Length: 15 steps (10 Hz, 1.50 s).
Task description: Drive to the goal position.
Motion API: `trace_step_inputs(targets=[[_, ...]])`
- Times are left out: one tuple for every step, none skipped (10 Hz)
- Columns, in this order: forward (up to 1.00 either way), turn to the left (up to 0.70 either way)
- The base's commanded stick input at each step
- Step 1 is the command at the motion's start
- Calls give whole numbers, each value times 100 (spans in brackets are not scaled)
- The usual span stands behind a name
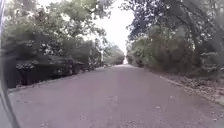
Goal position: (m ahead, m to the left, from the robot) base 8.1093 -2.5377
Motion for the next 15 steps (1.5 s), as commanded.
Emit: trace_step_inputs(targets=[[70, 0], [70, 0], [70, 0], [70, 0], [70, 0], [70, 0], [70, 0], [70, 0], [70, 0], [70, 0], [70, 0], [70, 0], [70, 0], [70, 0], [70, 0]])
